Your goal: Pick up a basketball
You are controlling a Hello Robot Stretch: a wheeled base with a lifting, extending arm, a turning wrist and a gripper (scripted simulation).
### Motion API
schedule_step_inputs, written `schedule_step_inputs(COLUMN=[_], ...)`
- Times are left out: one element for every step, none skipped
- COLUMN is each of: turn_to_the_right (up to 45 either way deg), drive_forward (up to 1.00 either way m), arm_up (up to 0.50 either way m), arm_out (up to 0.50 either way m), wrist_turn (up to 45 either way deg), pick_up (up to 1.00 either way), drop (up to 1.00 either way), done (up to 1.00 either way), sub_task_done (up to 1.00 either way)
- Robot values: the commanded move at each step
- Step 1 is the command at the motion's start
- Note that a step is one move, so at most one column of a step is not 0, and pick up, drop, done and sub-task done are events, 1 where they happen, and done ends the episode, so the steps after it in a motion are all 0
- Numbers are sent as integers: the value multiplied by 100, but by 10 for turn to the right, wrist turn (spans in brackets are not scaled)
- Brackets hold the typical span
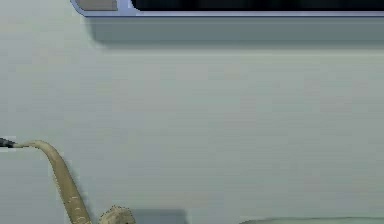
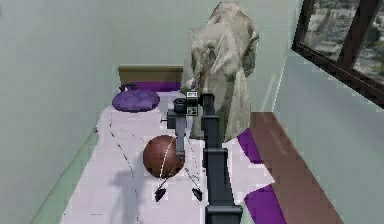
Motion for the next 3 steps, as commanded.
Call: schedule_step_inputs(turn_to_the_right=[0,0,0], drive_forward=[0,0,0], arm_up=[0,0,0], arm_out=[0,0,0], wrist_turn=[450,450,450], pick_up=[0,0,0], drop=[0,0,0], done=[0,0,0], sub_task_done=[0,0,0])
